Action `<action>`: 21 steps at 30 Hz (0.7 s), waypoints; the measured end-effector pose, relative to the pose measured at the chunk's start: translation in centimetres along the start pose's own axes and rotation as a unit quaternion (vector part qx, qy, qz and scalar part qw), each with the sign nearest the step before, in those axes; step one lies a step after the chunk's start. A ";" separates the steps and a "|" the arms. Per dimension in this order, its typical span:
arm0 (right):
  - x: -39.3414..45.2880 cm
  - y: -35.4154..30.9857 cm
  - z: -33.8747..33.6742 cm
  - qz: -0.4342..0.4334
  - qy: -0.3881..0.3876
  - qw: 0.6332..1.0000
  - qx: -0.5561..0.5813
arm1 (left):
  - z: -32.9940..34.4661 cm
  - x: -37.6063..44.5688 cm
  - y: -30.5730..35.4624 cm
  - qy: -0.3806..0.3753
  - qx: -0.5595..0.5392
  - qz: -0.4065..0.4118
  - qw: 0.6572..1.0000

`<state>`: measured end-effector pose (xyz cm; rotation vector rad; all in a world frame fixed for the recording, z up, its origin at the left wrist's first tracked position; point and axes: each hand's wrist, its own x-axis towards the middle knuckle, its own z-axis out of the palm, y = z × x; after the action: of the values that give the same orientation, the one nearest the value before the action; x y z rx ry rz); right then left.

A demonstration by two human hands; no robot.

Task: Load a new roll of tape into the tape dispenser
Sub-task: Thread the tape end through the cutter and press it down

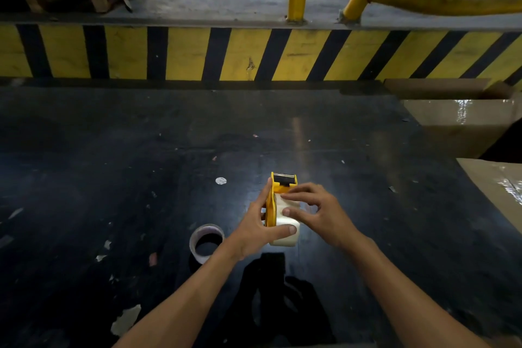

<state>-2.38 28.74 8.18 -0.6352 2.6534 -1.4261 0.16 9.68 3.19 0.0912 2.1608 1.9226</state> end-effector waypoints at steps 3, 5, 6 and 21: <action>0.5 0.1 0.2 -0.042 0.015 0.998 -0.035 | -0.2 0.0 -0.1 0.004 0.006 -0.009 1.000; 0.7 0.1 0.4 -0.066 0.038 0.995 -0.058 | -0.3 0.0 -0.2 0.003 0.016 -0.015 1.000; 0.8 0.1 0.6 -0.072 0.049 0.994 -0.069 | -0.3 -0.1 -0.3 0.003 0.022 -0.017 1.000; 5.4 -2.0 -1.0 0.065 0.128 0.984 -0.110 | 0.1 -1.1 0.0 -0.027 0.074 0.014 0.997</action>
<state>-6.89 26.48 11.05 -0.3000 3.0160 -1.2686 1.24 9.55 3.32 0.2002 2.2752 1.7507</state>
